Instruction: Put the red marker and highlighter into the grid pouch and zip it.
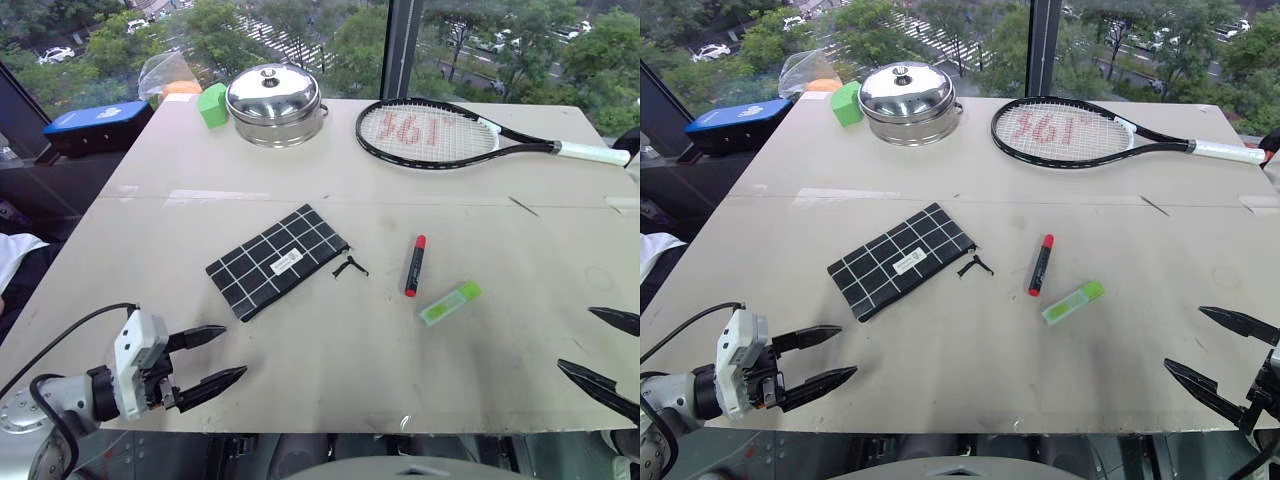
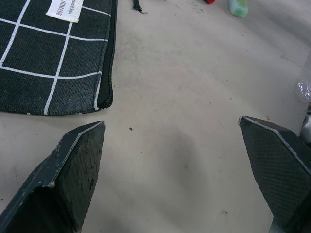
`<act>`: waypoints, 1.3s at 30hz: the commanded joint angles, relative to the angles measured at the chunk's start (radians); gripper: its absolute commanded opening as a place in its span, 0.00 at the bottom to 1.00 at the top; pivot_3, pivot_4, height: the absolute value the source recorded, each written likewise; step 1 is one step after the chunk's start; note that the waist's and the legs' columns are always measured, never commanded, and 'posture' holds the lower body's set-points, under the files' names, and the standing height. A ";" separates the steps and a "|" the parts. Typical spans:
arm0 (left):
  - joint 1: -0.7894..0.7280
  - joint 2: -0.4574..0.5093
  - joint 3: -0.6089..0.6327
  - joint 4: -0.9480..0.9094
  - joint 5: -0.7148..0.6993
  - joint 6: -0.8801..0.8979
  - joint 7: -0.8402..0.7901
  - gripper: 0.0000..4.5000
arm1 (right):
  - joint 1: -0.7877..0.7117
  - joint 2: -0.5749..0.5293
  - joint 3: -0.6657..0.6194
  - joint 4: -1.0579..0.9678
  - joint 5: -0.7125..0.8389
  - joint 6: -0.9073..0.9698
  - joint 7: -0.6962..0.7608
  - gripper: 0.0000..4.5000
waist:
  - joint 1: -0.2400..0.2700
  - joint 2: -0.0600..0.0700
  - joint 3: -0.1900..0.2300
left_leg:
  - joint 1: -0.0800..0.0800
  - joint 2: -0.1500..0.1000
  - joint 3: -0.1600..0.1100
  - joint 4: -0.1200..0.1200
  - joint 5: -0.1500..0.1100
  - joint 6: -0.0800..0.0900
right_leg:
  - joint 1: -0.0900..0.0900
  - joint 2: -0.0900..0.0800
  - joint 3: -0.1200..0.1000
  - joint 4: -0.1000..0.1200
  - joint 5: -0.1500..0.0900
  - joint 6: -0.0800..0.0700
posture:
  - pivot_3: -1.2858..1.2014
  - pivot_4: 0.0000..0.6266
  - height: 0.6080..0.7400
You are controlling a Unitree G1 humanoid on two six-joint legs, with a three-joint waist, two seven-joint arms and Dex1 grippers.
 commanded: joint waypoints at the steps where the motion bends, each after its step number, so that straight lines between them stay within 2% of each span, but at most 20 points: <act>1: -0.042 -0.017 0.001 -0.010 -0.025 0.025 0.058 1.00 | -0.084 -0.005 0.036 -0.004 0.027 0.016 -0.044 1.00 | 0.000 0.000 0.000 | 0.000 0.000 0.000 0.000 0.000 0.000 | 0.000 0.000 0.000 0.000 0.000 0.000 | 0.52 0.24 1.00; 4: -0.109 -0.043 0.030 -0.008 -0.069 0.090 0.152 1.00 | -0.270 -0.018 0.111 0.042 0.071 0.063 -0.111 1.00 | -0.006 0.000 0.001 | 0.001 0.000 0.000 0.001 0.000 0.000 | 0.000 0.001 0.000 0.000 0.001 -0.001 | 0.52 0.24 1.00; 8: -0.127 0.001 0.075 0.066 0.013 -0.002 0.131 1.00 | -0.289 -0.058 0.120 0.065 0.114 0.099 -0.018 1.00 | 0.001 -0.002 -0.001 | 0.001 -0.001 -0.001 0.001 0.002 0.003 | 0.000 0.002 0.000 0.001 0.004 -0.006 | 0.52 0.24 1.00; 11: -0.124 0.041 0.025 0.200 0.326 -0.445 0.166 1.00 | -0.297 -0.076 0.138 0.004 0.174 0.139 0.005 1.00 | 0.008 -0.001 -0.001 | 0.000 -0.001 -0.002 -0.001 0.001 0.002 | -0.001 0.009 -0.001 0.000 0.002 -0.007 | 0.52 0.24 1.00; 13: -0.148 0.044 -0.001 0.297 0.508 -0.718 0.269 1.00 | -0.318 -0.069 0.170 -0.041 0.186 0.151 -0.017 1.00 | 0.009 0.000 -0.001 | 0.000 -0.001 -0.002 -0.002 0.001 0.002 | -0.001 0.008 0.000 -0.001 0.002 -0.008 | 0.52 0.24 1.00; 15: -0.176 0.051 -0.032 0.361 0.609 -0.887 0.330 1.00 | -0.332 -0.055 0.196 -0.079 0.203 0.166 -0.047 1.00 | 0.010 0.000 -0.001 | 0.001 0.000 -0.001 -0.003 0.000 0.002 | -0.001 0.006 0.000 -0.002 0.002 -0.008 | 0.52 0.24 1.00; 20: -0.210 0.047 -0.117 0.429 0.749 -1.110 0.437 1.00 | -0.309 -0.044 0.241 -0.173 0.225 0.189 -0.068 1.00 | 0.016 0.000 -0.002 | 0.000 -0.001 -0.001 -0.002 -0.001 0.001 | -0.001 -0.003 0.001 -0.002 0.002 -0.009 | 0.52 0.24 1.00; 24: -0.198 0.039 -0.157 0.433 0.780 -1.154 0.494 1.00 | -0.283 -0.053 0.258 -0.218 0.216 0.186 -0.050 1.00 | 0.022 0.000 -0.004 | 0.000 -0.001 0.000 -0.002 -0.001 0.003 | -0.001 -0.004 0.001 -0.002 0.002 -0.008 | 0.52 0.24 1.00; 26: -0.214 0.017 -0.180 0.415 0.845 -1.159 0.551 1.00 | -0.281 -0.060 0.270 -0.235 0.210 0.181 -0.041 1.00 | 0.022 0.003 -0.005 | 0.000 -0.001 0.000 -0.002 -0.001 0.004 | -0.001 -0.005 0.000 -0.002 0.002 -0.008 | 0.52 0.24 1.00; 29: -0.261 -0.032 -0.223 0.381 0.969 -1.110 0.646 1.00 | -0.277 -0.071 0.280 -0.251 0.210 0.180 -0.024 1.00 | 0.026 0.008 -0.007 | 0.000 -0.002 0.000 -0.002 -0.001 0.004 | 0.000 -0.004 0.000 -0.002 0.002 -0.008 | 0.52 0.24 1.00; 33: -0.292 -0.052 -0.264 0.365 1.094 -1.071 0.739 1.00 | -0.265 -0.086 0.274 -0.275 0.221 0.184 -0.006 1.00 | 0.026 0.007 -0.010 | 0.001 -0.002 0.000 0.001 -0.001 0.005 | 0.002 -0.004 -0.005 0.000 0.002 -0.008 | 0.52 0.24 1.00; 39: -0.332 -0.048 -0.314 0.384 1.192 -0.964 0.831 1.00 | -0.263 -0.101 0.261 -0.278 0.219 0.186 0.001 1.00 | 0.029 0.008 -0.010 | 0.004 -0.002 -0.001 0.001 -0.001 0.004 | 0.005 -0.004 -0.008 0.000 0.002 -0.007 | 0.52 0.24 1.00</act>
